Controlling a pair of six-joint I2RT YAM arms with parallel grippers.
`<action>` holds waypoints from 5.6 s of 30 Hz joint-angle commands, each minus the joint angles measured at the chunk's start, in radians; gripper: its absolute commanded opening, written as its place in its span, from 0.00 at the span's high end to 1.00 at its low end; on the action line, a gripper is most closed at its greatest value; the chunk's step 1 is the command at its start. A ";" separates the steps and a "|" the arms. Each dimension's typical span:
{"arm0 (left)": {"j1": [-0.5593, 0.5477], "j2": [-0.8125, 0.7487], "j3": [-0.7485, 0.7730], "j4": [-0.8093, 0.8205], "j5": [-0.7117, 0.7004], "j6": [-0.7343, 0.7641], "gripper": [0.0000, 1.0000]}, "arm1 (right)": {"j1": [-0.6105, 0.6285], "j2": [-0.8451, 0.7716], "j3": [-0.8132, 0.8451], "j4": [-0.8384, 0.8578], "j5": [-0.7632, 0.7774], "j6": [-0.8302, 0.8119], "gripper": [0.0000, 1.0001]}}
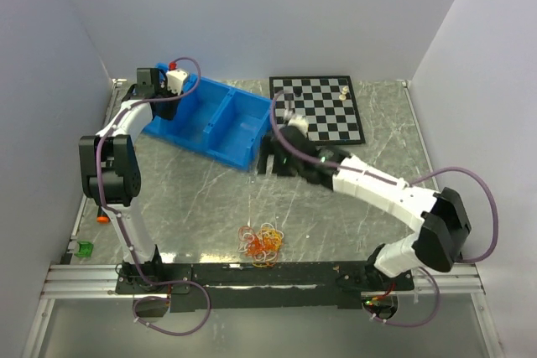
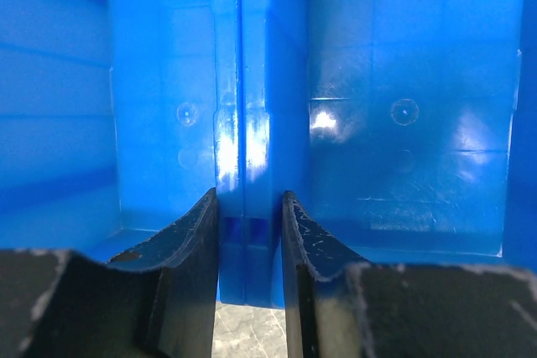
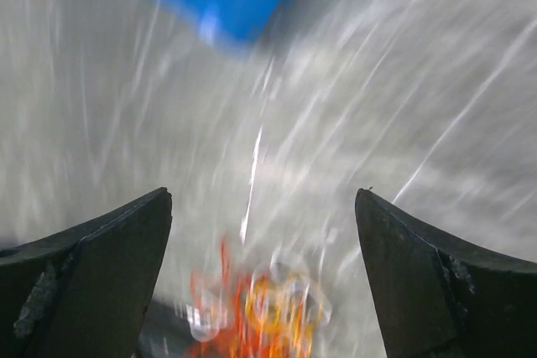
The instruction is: Untangle the cables
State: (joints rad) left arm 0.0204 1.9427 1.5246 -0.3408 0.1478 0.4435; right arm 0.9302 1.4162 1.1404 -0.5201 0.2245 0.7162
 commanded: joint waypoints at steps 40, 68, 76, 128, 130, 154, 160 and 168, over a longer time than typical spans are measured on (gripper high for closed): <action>-0.014 -0.168 0.138 0.000 0.018 -0.104 0.78 | -0.100 0.512 0.648 -0.044 0.121 -0.015 1.00; -0.453 -0.712 -0.477 -0.205 -0.033 -0.147 0.72 | -0.106 -0.226 -0.201 -0.222 0.257 0.126 1.00; -0.537 -0.722 -0.535 -0.210 -0.070 -0.169 0.69 | -0.220 -0.272 -0.310 -0.202 0.239 0.085 1.00; -0.735 -0.838 -0.618 -0.316 -0.063 -0.221 0.31 | -0.459 -0.160 -0.338 -0.087 0.231 -0.121 0.61; -0.735 -0.850 -0.595 -0.308 -0.115 -0.218 0.29 | -0.459 -0.187 -0.360 -0.084 0.226 -0.130 0.54; -0.270 -0.475 -0.438 -0.007 -0.194 -0.246 0.40 | -0.458 -0.240 -0.321 -0.090 0.219 -0.121 0.53; -0.266 -0.508 -0.506 -0.017 -0.157 -0.212 0.47 | -0.458 -0.220 -0.294 -0.090 0.231 -0.129 0.60; -0.263 -0.571 -0.610 -0.052 -0.097 -0.169 0.56 | -0.458 -0.175 -0.260 -0.081 0.242 -0.155 0.66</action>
State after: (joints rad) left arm -0.2478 1.4258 0.9409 -0.3805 0.0013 0.2470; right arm 0.4812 1.2285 0.8307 -0.6106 0.4168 0.5816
